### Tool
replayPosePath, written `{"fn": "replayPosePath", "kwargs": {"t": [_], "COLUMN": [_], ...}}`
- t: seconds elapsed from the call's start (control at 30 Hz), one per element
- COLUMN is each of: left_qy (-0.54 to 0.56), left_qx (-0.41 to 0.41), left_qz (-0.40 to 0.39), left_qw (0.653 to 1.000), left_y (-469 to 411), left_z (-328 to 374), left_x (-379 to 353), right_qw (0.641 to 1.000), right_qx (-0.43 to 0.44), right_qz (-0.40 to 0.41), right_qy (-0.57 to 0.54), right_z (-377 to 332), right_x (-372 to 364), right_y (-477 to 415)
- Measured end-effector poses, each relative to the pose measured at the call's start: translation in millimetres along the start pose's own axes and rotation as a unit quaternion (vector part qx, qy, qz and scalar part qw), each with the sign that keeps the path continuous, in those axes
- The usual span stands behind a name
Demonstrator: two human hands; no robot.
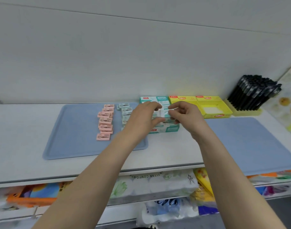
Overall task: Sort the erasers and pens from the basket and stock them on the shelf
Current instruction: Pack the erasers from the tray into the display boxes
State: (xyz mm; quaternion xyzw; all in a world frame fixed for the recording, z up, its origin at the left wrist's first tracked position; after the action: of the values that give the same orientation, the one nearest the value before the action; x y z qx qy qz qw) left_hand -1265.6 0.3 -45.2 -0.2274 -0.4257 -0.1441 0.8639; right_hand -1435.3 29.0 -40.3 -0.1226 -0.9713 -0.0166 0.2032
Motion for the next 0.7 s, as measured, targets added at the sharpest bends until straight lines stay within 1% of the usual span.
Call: {"fn": "replayPosePath", "kwargs": {"t": [0.03,0.07,0.1,0.13,0.23,0.3,0.47,0.57,0.7], "left_qy": [-0.011,-0.030,-0.049,-0.067,-0.092,-0.095,-0.111,-0.120,-0.141], "left_qx": [0.004,0.006,0.006,0.003,-0.006,-0.002,-0.025,-0.030,-0.048], "left_qz": [-0.007,-0.020,-0.039,-0.059,-0.100,-0.103,-0.105,-0.106,-0.113], "left_qw": [1.000,0.999,0.998,0.996,0.991,0.990,0.988,0.987,0.982], "left_y": [0.1,1.1,2.5,3.7,5.0,4.2,3.4,3.2,1.1], "left_z": [-1.4,-4.3,-7.6,-10.2,-14.1,-16.0,-18.7,-19.7,-17.6], "left_x": [-3.7,-6.5,-9.1,-11.1,-14.6,-13.4,-14.0,-16.2,-19.1], "right_qw": [0.998,0.992,0.987,0.985,0.982,0.973,0.951,0.946,0.944], "right_qx": [0.001,0.002,0.000,-0.006,-0.008,0.010,0.041,0.046,0.047], "right_qz": [0.039,0.061,0.058,0.035,-0.030,-0.047,-0.045,-0.053,-0.039], "right_qy": [0.052,0.109,0.150,0.169,0.186,0.227,0.303,0.316,0.324], "right_z": [5.6,9.0,12.1,13.8,13.4,11.5,10.8,11.0,13.0], "right_x": [10.5,21.5,30.6,36.0,27.9,16.8,11.5,8.4,7.6], "right_y": [-3.8,-5.3,-6.1,-6.2,-6.1,-8.6,-18.5,-20.3,-21.0]}}
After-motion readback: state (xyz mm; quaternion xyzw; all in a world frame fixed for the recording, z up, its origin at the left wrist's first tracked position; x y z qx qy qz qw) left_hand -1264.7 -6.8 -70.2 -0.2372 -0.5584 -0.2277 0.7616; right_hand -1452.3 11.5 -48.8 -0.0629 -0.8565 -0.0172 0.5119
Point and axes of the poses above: each hand's wrist, its own y-axis away from the middle knuckle, its own x-axis out of the back of the hand, z = x × y, the point moved 1 cm from there along -y, towards the middle knuckle
